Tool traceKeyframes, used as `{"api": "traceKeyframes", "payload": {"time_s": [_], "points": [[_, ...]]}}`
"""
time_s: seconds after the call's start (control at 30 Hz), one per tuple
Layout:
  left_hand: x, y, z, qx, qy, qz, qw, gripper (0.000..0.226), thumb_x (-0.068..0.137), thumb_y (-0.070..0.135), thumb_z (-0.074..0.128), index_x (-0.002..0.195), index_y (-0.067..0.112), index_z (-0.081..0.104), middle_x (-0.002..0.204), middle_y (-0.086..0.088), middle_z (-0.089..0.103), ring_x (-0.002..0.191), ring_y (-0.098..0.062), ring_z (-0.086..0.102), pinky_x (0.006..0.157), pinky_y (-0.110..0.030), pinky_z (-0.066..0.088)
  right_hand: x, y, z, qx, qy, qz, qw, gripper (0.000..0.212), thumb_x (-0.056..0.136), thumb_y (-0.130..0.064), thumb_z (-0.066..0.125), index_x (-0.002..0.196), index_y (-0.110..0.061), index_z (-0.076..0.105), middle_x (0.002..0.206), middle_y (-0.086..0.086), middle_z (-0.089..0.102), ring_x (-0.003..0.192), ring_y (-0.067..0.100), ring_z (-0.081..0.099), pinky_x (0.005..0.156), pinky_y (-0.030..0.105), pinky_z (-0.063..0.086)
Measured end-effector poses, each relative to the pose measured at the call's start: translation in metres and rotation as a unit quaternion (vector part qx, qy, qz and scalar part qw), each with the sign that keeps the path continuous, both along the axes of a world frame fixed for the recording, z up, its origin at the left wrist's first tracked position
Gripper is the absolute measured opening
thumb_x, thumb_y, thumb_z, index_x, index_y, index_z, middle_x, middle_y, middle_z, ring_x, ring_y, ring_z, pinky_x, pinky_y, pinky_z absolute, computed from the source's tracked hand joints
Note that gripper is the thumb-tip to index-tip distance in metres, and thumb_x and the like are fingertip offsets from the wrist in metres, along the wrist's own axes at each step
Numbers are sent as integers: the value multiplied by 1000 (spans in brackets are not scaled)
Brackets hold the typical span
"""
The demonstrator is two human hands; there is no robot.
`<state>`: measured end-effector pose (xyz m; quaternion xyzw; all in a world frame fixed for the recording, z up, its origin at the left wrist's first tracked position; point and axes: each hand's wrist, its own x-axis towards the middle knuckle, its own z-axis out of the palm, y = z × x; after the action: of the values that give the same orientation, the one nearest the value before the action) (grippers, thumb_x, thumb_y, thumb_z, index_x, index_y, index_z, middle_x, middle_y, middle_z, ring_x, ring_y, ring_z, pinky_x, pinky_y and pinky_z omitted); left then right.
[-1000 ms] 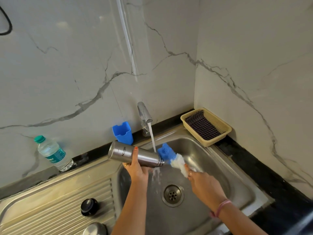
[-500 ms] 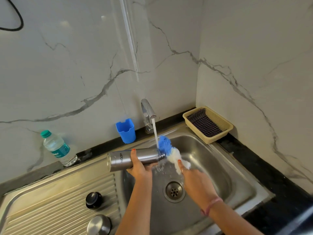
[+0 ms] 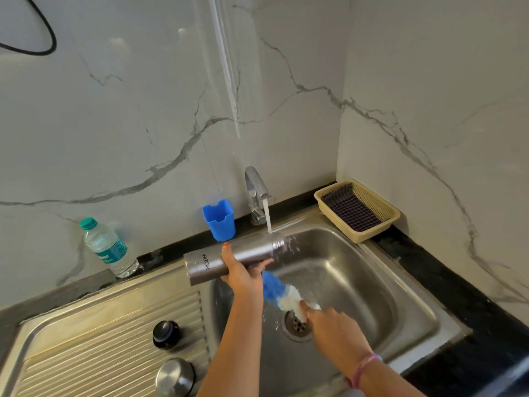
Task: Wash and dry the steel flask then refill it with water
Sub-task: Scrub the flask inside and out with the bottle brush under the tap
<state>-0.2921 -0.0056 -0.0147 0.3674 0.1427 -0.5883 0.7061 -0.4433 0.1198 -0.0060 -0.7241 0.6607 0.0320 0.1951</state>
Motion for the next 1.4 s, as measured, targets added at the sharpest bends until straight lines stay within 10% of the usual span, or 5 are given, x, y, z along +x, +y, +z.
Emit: {"api": "traceKeyframes", "payload": {"time_s": [0.2,0.73,1.13,1.4], "points": [[-1,-3,0,-15,-11,8,1000,88,80,34,80,149,35,26,137,-9,53,122,-38,56,98,-71,43,-21,-10,-7,-40,-61,-61,995,48,96,-15,38,141,-33,38,80,-4,62,73,16,67,69,34,58],[4,7,-14,-18,-47,-46,998,81,80,25,78,147,34,32,139,-12,51,125,-41,52,95,-75,41,-23,-22,40,-97,-122,-91,984,44,103,-20,33,145,-33,34,74,-8,57,52,2,49,41,15,33],[15,1,-25,-58,-67,-42,995,88,69,33,82,144,26,35,132,-12,58,116,-36,60,94,-69,47,-29,-16,35,-106,-12,-55,993,66,97,-10,33,152,-37,9,69,-4,48,54,9,45,45,19,30],[2,-14,-27,-26,-59,-25,998,85,82,44,74,151,33,27,136,-10,54,121,-35,56,104,-66,42,-19,-44,28,-188,0,-41,981,50,103,-45,20,151,-32,22,85,-4,63,64,12,58,54,23,44]]}}
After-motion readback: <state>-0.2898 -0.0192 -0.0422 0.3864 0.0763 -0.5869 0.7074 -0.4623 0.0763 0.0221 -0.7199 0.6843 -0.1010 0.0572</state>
